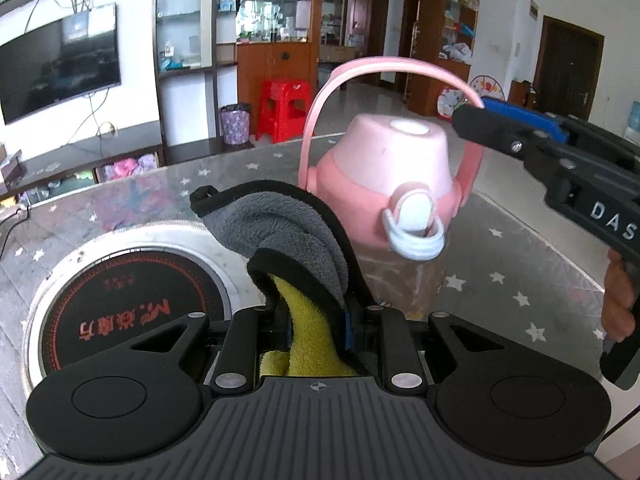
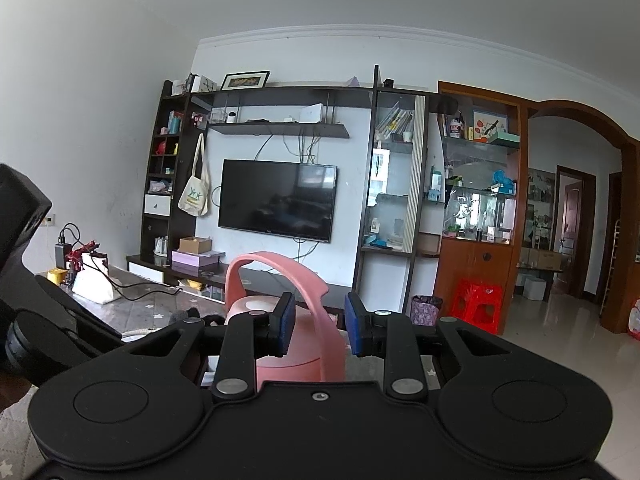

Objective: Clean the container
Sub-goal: 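Rotate the pink bottle against the cloth held by the left gripper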

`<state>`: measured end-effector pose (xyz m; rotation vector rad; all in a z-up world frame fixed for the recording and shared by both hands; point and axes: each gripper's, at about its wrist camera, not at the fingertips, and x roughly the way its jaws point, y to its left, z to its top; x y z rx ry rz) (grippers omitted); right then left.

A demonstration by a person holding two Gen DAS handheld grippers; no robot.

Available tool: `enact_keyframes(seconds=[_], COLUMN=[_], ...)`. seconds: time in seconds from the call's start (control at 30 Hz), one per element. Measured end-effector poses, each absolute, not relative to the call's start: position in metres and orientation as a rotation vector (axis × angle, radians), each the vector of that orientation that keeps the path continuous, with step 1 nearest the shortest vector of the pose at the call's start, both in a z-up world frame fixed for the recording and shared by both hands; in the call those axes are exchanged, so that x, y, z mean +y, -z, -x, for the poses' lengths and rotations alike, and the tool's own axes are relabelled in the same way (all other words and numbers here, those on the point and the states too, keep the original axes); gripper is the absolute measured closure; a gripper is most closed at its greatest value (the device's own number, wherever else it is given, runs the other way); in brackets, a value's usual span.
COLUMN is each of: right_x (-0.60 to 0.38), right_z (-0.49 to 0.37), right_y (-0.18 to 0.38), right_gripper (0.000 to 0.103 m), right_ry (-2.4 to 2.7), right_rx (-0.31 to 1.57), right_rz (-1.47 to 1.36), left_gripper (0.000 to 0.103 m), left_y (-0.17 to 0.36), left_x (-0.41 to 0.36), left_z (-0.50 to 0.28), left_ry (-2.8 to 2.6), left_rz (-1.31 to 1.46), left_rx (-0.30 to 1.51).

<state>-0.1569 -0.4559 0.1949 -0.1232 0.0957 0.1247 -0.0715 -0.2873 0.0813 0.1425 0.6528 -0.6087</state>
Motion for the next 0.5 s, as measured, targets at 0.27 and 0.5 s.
enact_keyframes(seconds=[0.27,0.5], right_x=[-0.454,-0.453], right_z=[0.154,0.154], right_y=[-0.193,-0.19], right_gripper=[0.074,0.074], right_ry=[-0.127,-0.128], right_rx=[0.101,0.103], right_rz=[0.123,0.121], left_gripper=[0.081,0.082], left_y=[-0.07,-0.059], left_x=[-0.283,-0.285], left_z=[0.068,0.069], left_ry=[0.597,0.59], left_rz=[-0.141,-0.153], left_rx=[0.686,0.715])
